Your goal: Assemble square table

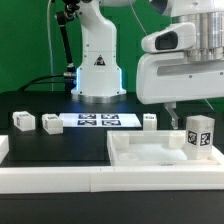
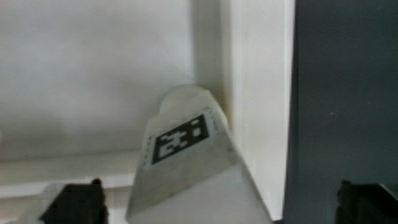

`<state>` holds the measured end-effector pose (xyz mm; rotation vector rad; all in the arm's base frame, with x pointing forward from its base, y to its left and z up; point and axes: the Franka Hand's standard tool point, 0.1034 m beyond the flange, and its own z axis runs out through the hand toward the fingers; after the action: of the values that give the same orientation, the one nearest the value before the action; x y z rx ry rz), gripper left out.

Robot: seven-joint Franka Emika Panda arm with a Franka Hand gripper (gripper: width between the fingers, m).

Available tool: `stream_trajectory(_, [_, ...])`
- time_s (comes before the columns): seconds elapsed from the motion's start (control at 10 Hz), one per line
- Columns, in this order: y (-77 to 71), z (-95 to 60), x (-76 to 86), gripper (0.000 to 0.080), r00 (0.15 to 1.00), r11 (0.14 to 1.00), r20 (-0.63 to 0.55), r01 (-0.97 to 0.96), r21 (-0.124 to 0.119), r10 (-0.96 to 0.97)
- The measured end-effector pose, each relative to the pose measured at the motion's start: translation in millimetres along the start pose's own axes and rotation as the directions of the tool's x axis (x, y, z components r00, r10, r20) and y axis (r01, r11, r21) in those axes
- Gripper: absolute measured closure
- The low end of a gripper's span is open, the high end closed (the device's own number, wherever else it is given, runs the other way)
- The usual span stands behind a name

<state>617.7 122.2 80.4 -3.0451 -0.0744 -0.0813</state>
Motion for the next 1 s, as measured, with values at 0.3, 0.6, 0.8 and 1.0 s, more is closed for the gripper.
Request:
stream_trajectory(0.3, [6.7, -1.1, 3.7, 0.015, 0.984, 0.984, -0.018, 0.177, -0.013, -0.177])
stream_trajectory(0.6, [6.7, -0.9, 3.6, 0.0349, 0.983, 0.983, -0.017, 0.184, -0.013, -0.185])
stream_trajectory(0.8, [6.7, -0.9, 3.6, 0.0513, 0.987, 0.987, -0.018, 0.161, -0.012, -0.161])
stream_trajectory(1.0, [6.6, -0.9, 3.6, 0.0511, 0.993, 0.993, -0.018, 0.117, -0.011, -0.118])
